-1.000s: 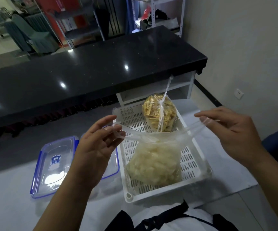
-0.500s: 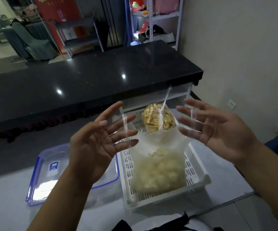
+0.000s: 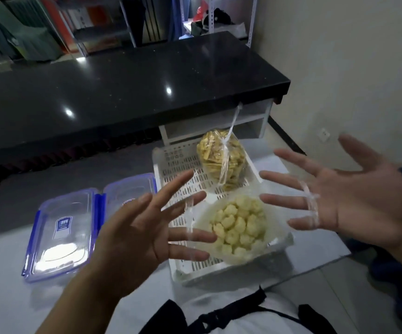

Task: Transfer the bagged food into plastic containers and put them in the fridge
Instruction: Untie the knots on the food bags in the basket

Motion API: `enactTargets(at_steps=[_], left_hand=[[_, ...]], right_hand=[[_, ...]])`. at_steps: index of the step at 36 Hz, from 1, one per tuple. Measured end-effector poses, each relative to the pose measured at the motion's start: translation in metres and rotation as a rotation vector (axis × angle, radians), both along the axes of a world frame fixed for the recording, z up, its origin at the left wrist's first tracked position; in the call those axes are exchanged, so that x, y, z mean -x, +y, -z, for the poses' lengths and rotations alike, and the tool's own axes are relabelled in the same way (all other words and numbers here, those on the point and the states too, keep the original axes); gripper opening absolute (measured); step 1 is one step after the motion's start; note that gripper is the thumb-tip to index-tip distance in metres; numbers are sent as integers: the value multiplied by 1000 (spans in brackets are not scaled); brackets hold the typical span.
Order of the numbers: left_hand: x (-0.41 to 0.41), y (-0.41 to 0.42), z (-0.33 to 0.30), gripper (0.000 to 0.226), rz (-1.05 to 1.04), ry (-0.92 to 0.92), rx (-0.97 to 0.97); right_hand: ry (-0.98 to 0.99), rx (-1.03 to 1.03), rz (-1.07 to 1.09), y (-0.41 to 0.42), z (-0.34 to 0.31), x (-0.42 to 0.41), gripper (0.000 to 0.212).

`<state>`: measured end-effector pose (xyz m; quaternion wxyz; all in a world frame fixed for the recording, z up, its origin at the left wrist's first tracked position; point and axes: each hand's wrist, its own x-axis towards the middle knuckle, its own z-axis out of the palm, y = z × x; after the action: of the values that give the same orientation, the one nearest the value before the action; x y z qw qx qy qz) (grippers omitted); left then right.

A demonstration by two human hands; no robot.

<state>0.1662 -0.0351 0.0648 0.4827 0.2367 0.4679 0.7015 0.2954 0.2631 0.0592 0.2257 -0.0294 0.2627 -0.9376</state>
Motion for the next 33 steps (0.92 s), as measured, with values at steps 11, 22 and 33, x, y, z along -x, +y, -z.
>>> enactTargets(at_steps=[11, 22, 33], left_hand=[[10, 2, -2, 79, 130, 54, -129], [36, -13, -12, 78, 81, 246, 77], [85, 27, -24, 52, -111, 543, 249]], right_hand=[[139, 20, -150, 16, 4, 5, 78], [45, -226, -219, 76, 27, 1, 91], [6, -1239, 181, 130, -2, 44, 55]])
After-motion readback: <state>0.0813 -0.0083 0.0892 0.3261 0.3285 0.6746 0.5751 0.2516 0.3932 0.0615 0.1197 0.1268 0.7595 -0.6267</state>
